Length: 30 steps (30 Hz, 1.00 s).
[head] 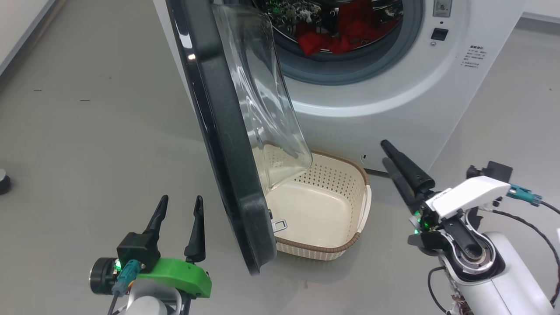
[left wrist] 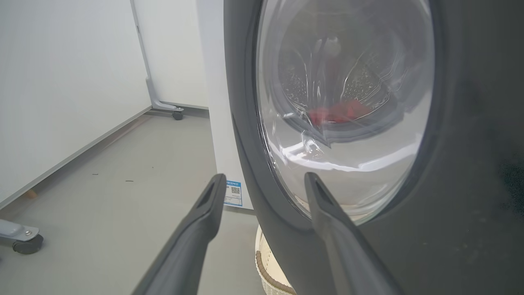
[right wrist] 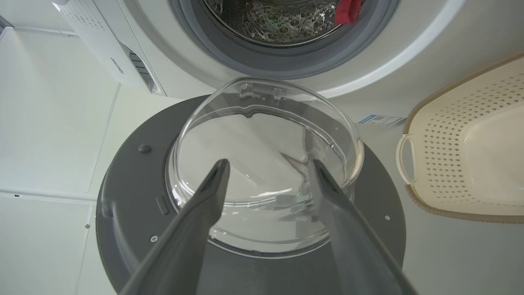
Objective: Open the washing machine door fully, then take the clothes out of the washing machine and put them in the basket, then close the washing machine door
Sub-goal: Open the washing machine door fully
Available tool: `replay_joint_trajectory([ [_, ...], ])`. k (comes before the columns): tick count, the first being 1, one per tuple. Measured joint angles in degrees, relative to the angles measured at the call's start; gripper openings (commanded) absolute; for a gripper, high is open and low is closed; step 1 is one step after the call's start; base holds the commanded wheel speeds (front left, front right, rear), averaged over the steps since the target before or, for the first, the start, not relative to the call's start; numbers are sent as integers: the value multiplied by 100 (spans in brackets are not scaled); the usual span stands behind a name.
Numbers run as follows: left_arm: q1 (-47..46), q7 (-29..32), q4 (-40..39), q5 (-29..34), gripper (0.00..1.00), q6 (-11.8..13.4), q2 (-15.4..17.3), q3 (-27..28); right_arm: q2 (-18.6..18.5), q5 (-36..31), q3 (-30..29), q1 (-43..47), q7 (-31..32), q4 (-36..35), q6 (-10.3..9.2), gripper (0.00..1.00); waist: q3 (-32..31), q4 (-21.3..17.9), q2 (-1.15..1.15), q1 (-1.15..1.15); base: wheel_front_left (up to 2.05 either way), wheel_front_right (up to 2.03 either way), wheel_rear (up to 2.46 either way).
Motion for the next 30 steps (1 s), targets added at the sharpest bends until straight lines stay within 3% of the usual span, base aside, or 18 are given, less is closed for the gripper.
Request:
replay_joint_trajectory([
  [8,5,0,8,-2,100,2,1,35,-499,-1504,-388,385,-1334,-4,0,100,-37,-67,0,0,0,0,0],
  [17,63,0,54,-9,100,4,2,119,-1215,-3668,-291,784,-2862,205,1,100,-108,-123,0,0,0,0,0],
  [22,110,0,89,-8,100,10,4,163,-1347,-4454,-198,983,-3016,410,-14,100,-175,-153,0,0,0,0,0],
  [30,154,0,133,3,100,10,5,163,-1478,-5692,-260,1128,-2887,352,-474,100,-233,-212,0,0,0,0,0],
])
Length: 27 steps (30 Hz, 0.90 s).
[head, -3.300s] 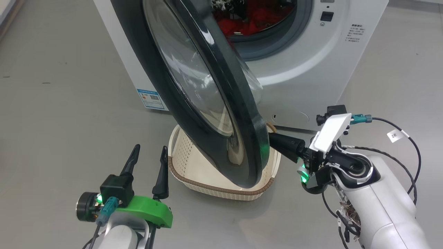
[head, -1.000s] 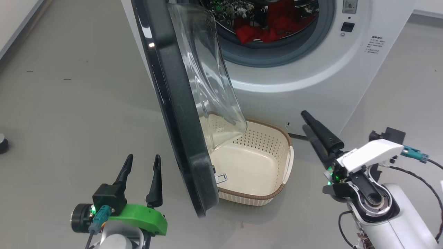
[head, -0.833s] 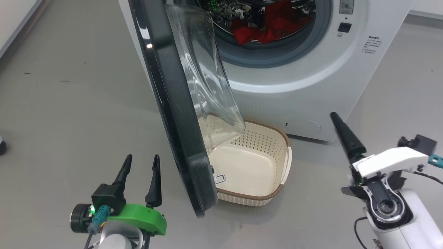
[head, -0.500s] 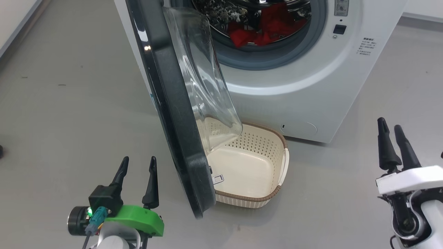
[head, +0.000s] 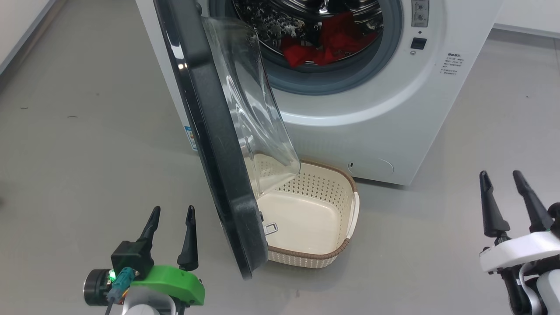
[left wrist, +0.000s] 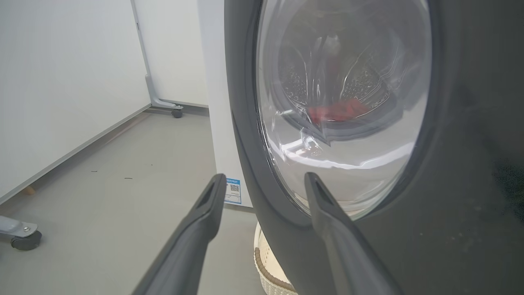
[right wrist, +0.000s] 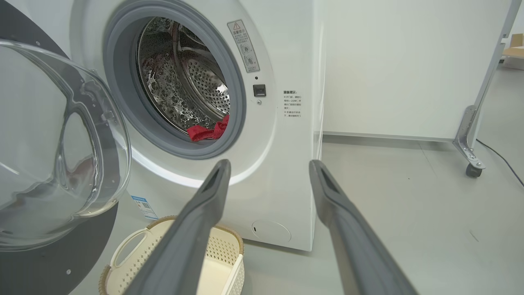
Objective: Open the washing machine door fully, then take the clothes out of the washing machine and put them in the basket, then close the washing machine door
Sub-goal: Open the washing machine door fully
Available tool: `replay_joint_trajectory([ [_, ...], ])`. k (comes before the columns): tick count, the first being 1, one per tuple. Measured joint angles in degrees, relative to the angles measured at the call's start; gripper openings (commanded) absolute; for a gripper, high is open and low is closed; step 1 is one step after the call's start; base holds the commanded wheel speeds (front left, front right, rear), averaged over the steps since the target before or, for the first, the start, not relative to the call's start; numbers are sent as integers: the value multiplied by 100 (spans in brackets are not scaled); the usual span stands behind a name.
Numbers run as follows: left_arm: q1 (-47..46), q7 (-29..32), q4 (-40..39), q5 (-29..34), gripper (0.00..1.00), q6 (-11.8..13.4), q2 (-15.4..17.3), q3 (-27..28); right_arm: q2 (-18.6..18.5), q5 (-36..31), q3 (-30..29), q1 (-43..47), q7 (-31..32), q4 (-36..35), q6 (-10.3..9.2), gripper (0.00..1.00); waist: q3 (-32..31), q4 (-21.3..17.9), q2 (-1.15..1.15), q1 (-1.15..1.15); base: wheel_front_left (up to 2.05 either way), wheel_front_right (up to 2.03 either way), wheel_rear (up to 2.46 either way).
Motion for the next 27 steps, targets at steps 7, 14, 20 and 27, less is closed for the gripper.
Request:
replay_joint_trajectory([
  [7,14,0,23,0,100,19,0,10,213,-935,-311,27,16,-443,-245,100,-13,-42,0,0,0,0,0],
  [14,22,0,45,0,100,43,1,11,642,-1321,-134,359,16,-586,-291,100,-21,-51,0,0,0,0,0],
  [20,23,0,54,0,100,43,1,12,898,-1499,-80,504,16,-600,-289,100,-15,-52,0,0,0,0,0],
  [27,23,0,88,-1,100,43,1,11,1094,-1699,-116,533,16,-626,-263,100,-18,-59,0,0,0,0,0],
])
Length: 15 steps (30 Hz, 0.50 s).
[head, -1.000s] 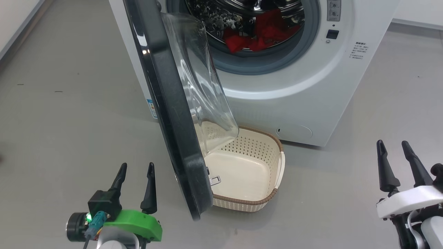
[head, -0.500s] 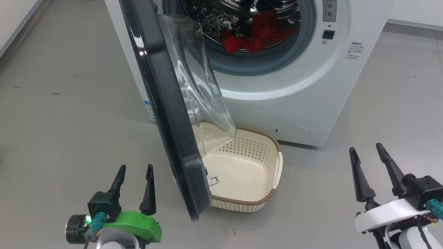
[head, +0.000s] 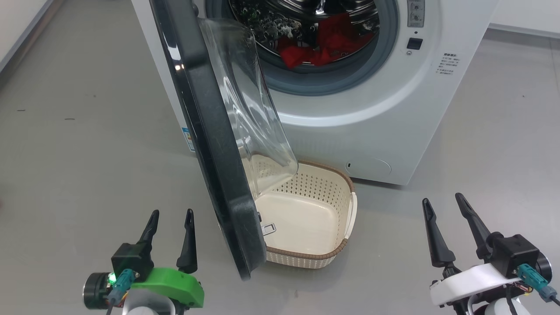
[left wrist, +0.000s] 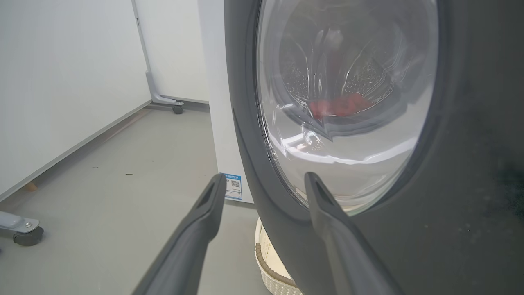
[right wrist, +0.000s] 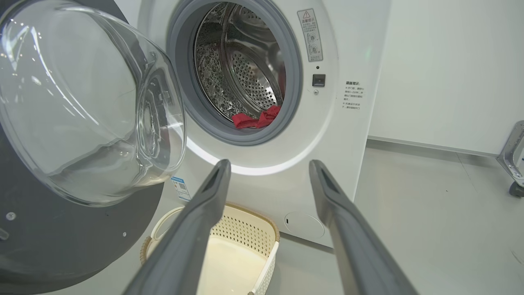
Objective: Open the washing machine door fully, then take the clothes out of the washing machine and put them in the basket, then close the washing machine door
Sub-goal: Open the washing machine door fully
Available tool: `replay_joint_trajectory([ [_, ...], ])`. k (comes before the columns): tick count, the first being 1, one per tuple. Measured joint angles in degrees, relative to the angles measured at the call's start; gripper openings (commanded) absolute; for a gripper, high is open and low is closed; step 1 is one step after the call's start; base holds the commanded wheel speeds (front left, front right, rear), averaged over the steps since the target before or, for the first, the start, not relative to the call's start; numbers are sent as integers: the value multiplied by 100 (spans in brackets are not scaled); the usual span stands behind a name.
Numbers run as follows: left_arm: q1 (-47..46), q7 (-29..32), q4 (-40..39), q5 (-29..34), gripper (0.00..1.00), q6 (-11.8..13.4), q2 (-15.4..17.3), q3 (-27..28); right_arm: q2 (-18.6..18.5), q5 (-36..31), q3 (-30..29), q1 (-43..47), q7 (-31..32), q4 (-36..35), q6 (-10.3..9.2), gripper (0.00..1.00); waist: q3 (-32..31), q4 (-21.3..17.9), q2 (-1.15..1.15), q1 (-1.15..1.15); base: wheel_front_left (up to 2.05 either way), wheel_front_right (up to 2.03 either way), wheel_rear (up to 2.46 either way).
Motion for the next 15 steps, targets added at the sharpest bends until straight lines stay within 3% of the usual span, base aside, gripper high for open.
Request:
replay_joint_trajectory([
  [14,1,0,58,-3,100,1,0,-3,283,-118,-258,73,0,7,185,100,-39,2,0,0,0,0,0],
  [15,2,0,65,-3,95,1,0,-4,299,-125,-270,74,0,10,186,100,-43,2,0,0,0,0,0],
])
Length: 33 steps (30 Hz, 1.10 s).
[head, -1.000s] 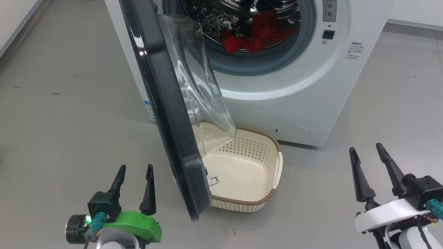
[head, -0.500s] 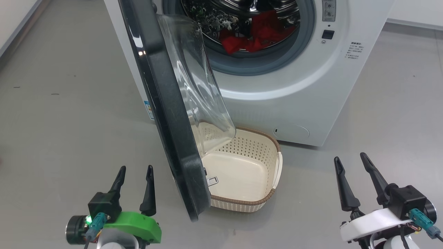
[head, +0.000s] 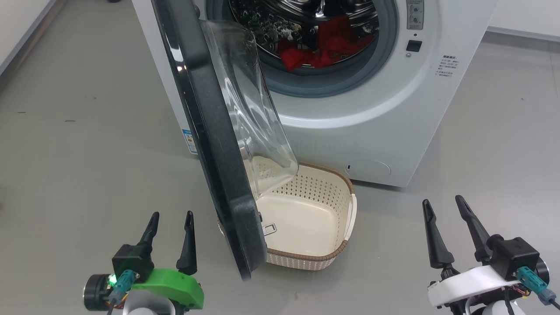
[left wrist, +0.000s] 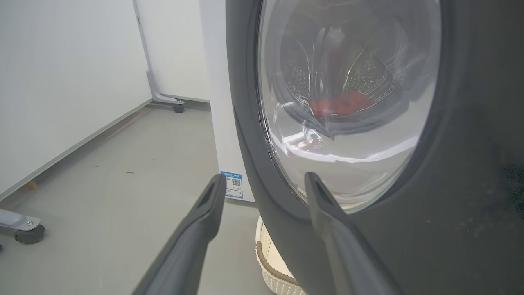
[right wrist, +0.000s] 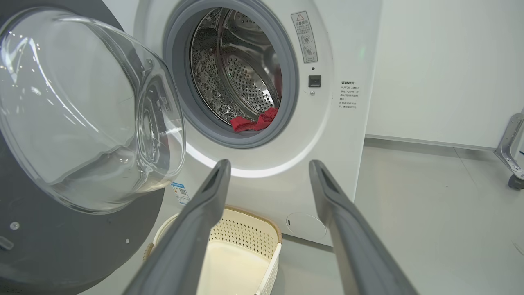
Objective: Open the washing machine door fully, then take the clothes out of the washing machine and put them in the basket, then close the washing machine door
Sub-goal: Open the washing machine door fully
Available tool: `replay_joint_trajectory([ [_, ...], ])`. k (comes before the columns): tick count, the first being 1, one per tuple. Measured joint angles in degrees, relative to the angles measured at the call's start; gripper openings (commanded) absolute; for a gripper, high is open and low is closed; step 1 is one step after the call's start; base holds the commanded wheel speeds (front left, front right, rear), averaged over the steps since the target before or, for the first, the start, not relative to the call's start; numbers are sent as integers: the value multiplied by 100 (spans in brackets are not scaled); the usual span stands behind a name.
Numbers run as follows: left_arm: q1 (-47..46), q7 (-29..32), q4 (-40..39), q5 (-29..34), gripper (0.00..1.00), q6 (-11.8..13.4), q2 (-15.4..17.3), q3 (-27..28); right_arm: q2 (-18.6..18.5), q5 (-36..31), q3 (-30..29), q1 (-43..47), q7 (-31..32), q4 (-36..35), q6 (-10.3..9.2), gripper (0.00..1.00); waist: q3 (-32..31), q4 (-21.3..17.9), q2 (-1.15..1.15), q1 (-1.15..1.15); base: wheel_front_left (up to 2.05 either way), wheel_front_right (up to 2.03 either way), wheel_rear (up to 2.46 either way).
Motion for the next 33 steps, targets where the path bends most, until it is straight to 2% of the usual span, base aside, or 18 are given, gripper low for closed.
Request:
replay_joint_trajectory([
  [1,0,0,10,0,38,0,0,-2,13,-36,-13,4,0,5,18,100,-5,0,0,0,0,0,0],
  [2,1,0,20,0,18,0,0,-4,23,-48,-25,9,0,13,45,100,-9,0,0,0,0,0,0],
  [3,1,0,29,0,18,0,0,-7,30,-59,-40,17,0,21,48,100,-13,1,0,0,0,0,0],
  [4,2,0,35,-1,0,0,0,-10,38,-85,-62,26,0,24,49,100,-16,1,0,0,0,0,0],
  [19,1,1,-191,53,0,3,0,121,196,-187,-327,103,0,143,168,100,-65,43,0,0,0,0,0],
  [25,-21,0,-844,231,0,3,1,245,229,-190,-483,106,0,202,196,100,-69,78,0,0,0,0,0],
  [33,-281,-2,-2125,533,0,4,3,431,268,-248,-644,106,0,275,200,100,-75,166,0,0,0,0,0],
])
